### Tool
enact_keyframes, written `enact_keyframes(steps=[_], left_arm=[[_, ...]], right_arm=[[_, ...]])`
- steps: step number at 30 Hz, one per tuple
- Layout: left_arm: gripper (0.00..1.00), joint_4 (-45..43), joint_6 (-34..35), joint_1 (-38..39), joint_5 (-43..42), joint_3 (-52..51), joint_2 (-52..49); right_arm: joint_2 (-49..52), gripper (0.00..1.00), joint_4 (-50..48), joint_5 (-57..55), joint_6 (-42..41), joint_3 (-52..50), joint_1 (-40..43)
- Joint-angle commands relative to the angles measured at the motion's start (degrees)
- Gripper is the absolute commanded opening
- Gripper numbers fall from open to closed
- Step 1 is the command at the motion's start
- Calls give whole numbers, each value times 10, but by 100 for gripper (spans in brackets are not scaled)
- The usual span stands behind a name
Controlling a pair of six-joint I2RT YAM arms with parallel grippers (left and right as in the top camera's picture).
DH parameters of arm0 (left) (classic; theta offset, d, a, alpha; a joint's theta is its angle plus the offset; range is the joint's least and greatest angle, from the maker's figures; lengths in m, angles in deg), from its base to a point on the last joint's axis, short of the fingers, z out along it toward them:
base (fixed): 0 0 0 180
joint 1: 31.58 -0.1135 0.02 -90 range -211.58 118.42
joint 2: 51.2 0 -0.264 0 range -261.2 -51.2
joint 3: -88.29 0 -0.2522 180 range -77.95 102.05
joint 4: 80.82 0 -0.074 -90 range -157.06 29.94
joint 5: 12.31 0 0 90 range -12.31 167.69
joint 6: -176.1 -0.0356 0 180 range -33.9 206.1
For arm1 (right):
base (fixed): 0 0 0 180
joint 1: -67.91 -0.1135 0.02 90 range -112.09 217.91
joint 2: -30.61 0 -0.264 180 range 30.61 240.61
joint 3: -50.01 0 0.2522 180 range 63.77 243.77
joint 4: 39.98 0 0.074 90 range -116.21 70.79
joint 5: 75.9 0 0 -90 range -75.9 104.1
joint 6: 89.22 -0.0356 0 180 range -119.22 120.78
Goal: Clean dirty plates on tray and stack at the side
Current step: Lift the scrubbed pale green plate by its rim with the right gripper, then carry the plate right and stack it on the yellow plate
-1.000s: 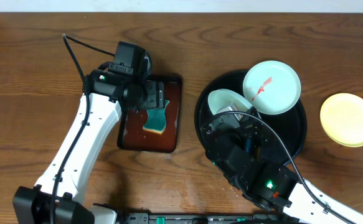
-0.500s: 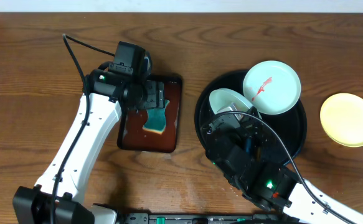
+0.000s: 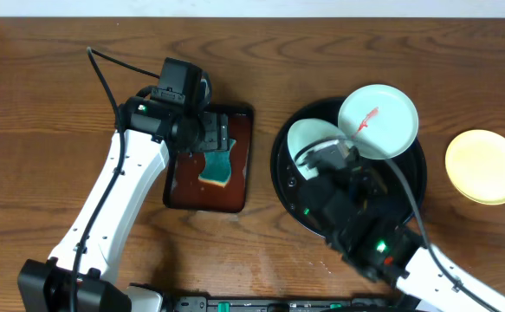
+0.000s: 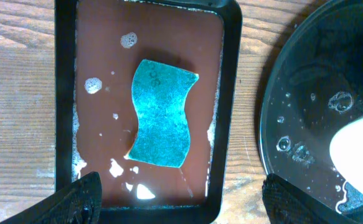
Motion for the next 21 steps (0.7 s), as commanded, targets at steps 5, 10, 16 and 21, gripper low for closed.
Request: enact_keyframes(steps=[5,10,16,21], left_arm=[[83,4,1,-3,3,14,1],[82,4,1,-3,3,14,1],[83,3,1,-3,3,14,1],[83,4,1,-3,3,14,1]], right_arm=[[-31,1,22,411,-139,19,258],[-42,1,31,612,-180,21,488],[-4,1,46,638,-222,20,748],[70,1,17,636,-293,20,888]])
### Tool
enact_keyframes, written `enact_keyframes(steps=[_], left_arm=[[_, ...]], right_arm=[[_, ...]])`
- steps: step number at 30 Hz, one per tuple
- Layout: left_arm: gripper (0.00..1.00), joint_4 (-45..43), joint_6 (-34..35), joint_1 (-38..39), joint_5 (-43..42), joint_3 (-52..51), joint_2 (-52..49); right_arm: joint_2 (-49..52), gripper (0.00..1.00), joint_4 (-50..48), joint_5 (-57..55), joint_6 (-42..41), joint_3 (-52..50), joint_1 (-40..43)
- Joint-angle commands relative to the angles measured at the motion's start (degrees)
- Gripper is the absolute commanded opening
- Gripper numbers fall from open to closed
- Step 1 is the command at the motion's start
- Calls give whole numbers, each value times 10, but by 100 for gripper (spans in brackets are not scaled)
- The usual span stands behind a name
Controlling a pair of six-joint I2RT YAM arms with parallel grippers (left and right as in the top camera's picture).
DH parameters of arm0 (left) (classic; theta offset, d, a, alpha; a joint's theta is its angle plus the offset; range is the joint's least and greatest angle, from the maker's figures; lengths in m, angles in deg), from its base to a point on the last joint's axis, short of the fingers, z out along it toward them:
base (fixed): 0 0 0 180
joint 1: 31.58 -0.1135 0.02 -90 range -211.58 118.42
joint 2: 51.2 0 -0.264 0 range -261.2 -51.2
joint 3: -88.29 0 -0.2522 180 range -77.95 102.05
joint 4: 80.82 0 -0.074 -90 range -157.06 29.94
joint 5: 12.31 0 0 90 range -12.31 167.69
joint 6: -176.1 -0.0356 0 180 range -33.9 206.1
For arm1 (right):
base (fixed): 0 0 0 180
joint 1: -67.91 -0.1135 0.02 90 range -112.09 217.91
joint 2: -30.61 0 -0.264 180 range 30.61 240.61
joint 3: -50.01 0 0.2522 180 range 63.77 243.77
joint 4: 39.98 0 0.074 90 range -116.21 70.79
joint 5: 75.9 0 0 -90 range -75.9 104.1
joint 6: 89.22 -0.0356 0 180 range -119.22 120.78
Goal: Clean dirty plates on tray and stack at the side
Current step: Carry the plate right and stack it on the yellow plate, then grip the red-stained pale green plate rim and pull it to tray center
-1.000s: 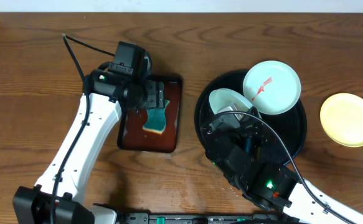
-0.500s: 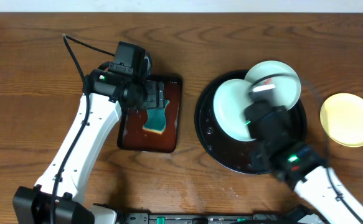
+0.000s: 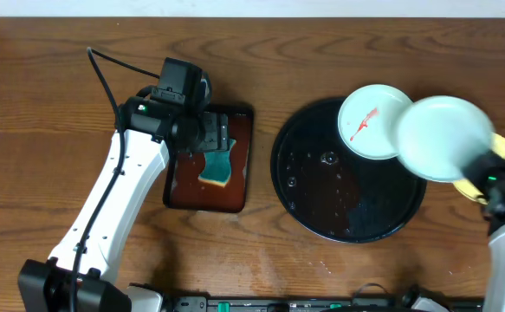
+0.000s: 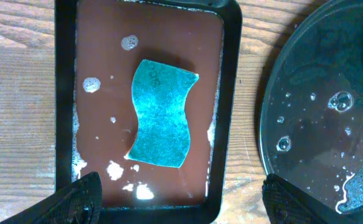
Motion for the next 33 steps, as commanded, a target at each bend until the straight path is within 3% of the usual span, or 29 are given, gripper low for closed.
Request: enact_keyframes(steps=[1,10,15,16,20,24,30,33], left_arm=[[83,3,1,-3,3,13,1],[83,3,1,-3,3,13,1],[83,3,1,-3,3,13,1],[82,3,1,-3,3,13,1],[83,3,1,-3,3,13,1],[83,3,1,-3,3,13,1],[83,3,1,-3,3,13,1],[83,3,1,-3,3,13,1]], right_arm=[[56,1,-24,26,-65,11,79],[199,2,-102,-1,-64,11,157],[222,38,-105,-2,-51,12,148],[218,42,-107,17,-46,13,143],[189,45,-146,151,33,28,87],[162,45,-145,171,96,36,-15],[196,43,-155,2,141,35,-176],[231,42,-195,-60,154,35,-214]])
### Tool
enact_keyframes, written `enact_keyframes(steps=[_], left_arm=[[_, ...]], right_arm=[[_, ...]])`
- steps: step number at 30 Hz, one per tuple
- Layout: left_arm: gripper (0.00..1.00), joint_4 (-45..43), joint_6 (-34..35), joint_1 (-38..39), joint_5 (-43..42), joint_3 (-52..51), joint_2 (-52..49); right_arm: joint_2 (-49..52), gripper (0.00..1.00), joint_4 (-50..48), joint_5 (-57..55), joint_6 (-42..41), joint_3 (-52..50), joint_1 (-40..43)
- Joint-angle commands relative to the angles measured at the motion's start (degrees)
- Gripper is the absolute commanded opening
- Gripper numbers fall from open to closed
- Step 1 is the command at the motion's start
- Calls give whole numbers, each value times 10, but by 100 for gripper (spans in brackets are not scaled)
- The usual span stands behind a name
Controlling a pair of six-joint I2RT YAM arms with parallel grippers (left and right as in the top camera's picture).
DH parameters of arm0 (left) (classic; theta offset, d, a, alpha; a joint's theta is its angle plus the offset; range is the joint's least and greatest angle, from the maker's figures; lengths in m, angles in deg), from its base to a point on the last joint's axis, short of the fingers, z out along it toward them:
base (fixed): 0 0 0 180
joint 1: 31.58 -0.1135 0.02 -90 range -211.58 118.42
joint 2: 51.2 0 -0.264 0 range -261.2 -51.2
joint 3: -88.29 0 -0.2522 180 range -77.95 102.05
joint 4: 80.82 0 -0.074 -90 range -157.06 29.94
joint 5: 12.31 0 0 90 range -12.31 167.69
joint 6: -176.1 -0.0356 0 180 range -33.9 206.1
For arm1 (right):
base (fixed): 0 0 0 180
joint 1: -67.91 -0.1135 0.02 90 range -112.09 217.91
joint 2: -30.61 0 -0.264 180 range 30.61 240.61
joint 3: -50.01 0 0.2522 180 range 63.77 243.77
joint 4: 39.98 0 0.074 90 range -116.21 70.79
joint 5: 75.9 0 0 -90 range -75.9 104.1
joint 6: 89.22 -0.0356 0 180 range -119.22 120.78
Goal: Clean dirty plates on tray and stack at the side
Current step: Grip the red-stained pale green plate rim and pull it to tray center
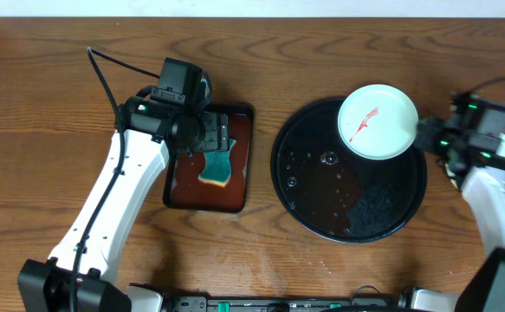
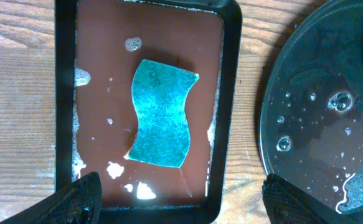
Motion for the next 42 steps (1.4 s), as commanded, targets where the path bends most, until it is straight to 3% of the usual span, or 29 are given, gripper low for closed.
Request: enact_keyframes(steps=[1,9,11,14,23,28,33,36,42], left_arm=[[83,3,1,-3,3,13,1],[83,3,1,-3,3,13,1],[83,3,1,-3,3,13,1],[83,3,1,-3,3,13,1],[83,3,1,-3,3,13,1],[83,3,1,-3,3,13,1],[83,3,1,-3,3,13,1],[83,3,1,-3,4,13,1],[83,3,5,-3,1,13,1]], right_arm=[[44,42,-37,-109,43,3,-33],[141,43,-112,-108,50,3,-35],[156,30,-114,-94,50,3,-35],[163,2,-106,-84,45,3,-35],[66,1,7,-72,4,3,-35],[-23,1,137,29,4,3,-45],[-37,1,250,33,4,-2,-89],[-22,1,252,32,5,-25,-118],[19,1,150,-33,71,-78,-167]])
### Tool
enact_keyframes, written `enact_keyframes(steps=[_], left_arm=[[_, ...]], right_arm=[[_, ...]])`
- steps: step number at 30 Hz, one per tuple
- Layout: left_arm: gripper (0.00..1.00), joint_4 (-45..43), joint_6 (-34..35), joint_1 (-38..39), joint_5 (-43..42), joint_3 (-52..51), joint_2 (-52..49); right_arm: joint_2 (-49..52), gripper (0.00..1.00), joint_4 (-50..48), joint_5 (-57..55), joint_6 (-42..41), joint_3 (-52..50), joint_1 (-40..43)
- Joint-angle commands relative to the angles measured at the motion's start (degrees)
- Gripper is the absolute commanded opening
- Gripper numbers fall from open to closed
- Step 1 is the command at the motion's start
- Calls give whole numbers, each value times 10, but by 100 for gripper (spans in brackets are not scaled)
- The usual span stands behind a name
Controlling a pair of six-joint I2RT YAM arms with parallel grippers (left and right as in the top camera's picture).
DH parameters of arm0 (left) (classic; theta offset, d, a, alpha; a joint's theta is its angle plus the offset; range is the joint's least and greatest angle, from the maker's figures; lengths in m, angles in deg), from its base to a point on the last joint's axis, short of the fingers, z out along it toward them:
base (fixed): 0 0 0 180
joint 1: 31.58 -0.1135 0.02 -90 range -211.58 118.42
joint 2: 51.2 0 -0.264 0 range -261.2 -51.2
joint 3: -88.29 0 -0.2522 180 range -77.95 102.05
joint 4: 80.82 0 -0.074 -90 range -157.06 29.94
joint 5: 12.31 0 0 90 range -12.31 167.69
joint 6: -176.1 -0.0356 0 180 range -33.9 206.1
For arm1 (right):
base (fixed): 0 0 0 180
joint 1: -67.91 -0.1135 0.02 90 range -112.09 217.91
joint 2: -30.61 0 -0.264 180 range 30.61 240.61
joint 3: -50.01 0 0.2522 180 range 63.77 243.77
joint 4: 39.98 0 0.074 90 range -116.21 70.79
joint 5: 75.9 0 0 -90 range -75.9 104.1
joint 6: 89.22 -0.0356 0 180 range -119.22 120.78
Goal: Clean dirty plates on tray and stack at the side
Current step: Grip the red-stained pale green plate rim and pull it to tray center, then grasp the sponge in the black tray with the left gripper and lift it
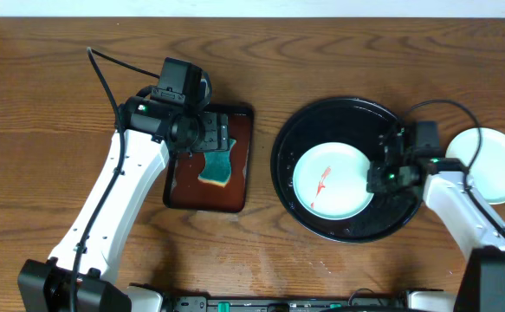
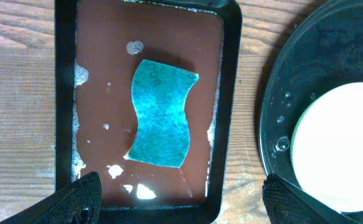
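A white plate with a red smear (image 1: 330, 191) lies in the middle of the round black tray (image 1: 347, 113), and its edge shows in the left wrist view as the dirty plate (image 2: 337, 143). My right gripper (image 1: 387, 178) sits at that plate's right rim, apparently shut on it. A clean white plate (image 1: 493, 165) rests on the table to the right of the tray. My left gripper (image 2: 181, 202) hangs open above a blue-green sponge (image 2: 161, 115) lying in the soapy rectangular tray (image 2: 231, 93).
The rectangular tray (image 1: 250, 156) stands just left of the round tray, with a strip of bare wood between them. The left arm crosses the table's left half. A cable loops above the right wrist.
The dirty plate was at the round tray's far right and is now in its middle, with my right gripper at its rim. The clean white plate now shows at the right side. The left arm is unchanged.
My right gripper first held a clean white plate over the round tray, then held it out to the right above a yellow plate. Later it was between the stack and the dirty plate. Now the clean plate covers the yellow one and the dirty plate sits mid-tray.
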Motion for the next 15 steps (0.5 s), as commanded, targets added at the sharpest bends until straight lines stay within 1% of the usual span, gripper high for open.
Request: enact_keyframes(steps=[1,3,6,8,9,11,12,15], left_arm=[[83,3,5,-3,1,13,1],[83,3,5,-3,1,13,1],[83,4,5,-3,1,13,1],[83,20,5,-3,1,13,1],[83,22,4,-2,1,7,1],[83,20,3,2,1,-10,0],[83,18,3,3,2,-19,-3],[83,-5,3,3,3,-57,-18]], right_arm=[[20,1,-42,-49,52,-15,-19],[20,2,-75,-59,67,-15,-18],[5,17,-79,-57,73,-1,-18],[-15,25,-54,-57,73,15,-18],[-38,31,-32,-54,73,28,-18],[-71,40,-8,-42,75,39,-18],[-89,43,2,-29,74,42,-18],[-138,45,9,36,64,43,-18]])
